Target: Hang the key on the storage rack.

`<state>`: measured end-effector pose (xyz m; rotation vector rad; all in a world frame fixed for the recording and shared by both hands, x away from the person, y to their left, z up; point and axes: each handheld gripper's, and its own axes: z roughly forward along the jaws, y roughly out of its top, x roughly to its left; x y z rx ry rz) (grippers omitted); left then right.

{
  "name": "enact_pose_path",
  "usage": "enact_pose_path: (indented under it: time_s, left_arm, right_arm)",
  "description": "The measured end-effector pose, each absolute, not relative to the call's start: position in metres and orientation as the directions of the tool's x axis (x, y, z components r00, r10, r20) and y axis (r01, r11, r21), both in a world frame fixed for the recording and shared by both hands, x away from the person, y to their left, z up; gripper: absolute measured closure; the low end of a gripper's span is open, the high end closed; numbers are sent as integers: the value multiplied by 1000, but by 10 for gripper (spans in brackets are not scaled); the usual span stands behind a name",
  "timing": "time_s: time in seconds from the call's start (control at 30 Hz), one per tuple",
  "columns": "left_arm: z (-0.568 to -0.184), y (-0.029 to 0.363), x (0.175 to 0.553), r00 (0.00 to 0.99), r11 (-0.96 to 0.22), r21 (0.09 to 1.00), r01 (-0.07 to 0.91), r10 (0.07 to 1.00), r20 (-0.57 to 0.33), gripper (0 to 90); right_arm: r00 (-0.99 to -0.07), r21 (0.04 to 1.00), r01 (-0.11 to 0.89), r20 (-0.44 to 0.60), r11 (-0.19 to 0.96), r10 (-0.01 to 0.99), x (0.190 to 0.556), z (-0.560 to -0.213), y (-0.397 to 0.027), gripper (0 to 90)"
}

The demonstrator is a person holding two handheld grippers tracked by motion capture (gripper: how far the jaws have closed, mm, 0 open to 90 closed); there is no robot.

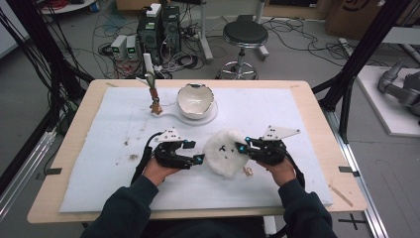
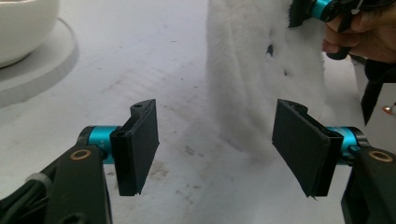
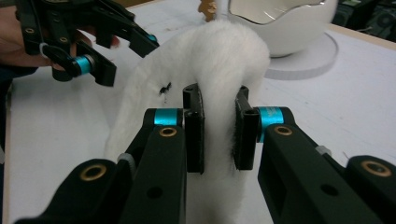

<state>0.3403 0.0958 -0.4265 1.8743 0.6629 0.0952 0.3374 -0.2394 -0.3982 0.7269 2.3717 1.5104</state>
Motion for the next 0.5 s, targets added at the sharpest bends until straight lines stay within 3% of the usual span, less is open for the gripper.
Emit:
enact_pose_path:
  time_s: [0.1, 0.13, 0.2, 0.23, 0.27, 0.33, 0.37, 0.47, 0.5]
  left_arm:
    - [-428, 90, 339, 855, -270, 877, 397, 456, -247, 327]
    - [-428, 90, 339, 866, -276, 879, 390, 433, -249, 472]
    - [-428, 91, 338, 870, -281, 880, 383, 429, -242, 649]
    - [-427, 91, 338, 875, -296, 881, 369, 430, -222, 649]
    - [-427, 91, 338, 875, -299, 882, 365, 434, -214, 727]
    - [-426, 92, 337, 879, -310, 887, 343, 439, -186, 749]
    - [-426, 92, 336, 883, -316, 890, 329, 438, -171, 769]
    - [-425, 95, 335, 906, -350, 902, 252, 414, -93, 800]
    - [-425, 95, 335, 906, -350, 902, 252, 414, -93, 802]
  right_arm:
    - [-858, 897, 273, 63, 347, 510, 336, -398, -234, 788]
    - [-867, 894, 272, 67, 357, 493, 336, -399, -230, 786]
    - [-875, 889, 262, 54, 376, 481, 336, -400, -227, 784]
    - [-875, 889, 262, 54, 376, 481, 336, -400, -227, 784]
    - [-880, 887, 266, 64, 378, 471, 335, -401, -225, 774]
    - [-881, 887, 267, 66, 377, 468, 336, -401, -225, 763]
    - [-884, 884, 274, 78, 377, 461, 337, -402, -225, 742]
    - [-882, 857, 347, 161, 381, 442, 344, -409, -224, 501]
    - [-882, 857, 347, 161, 381, 442, 344, -409, -224, 501]
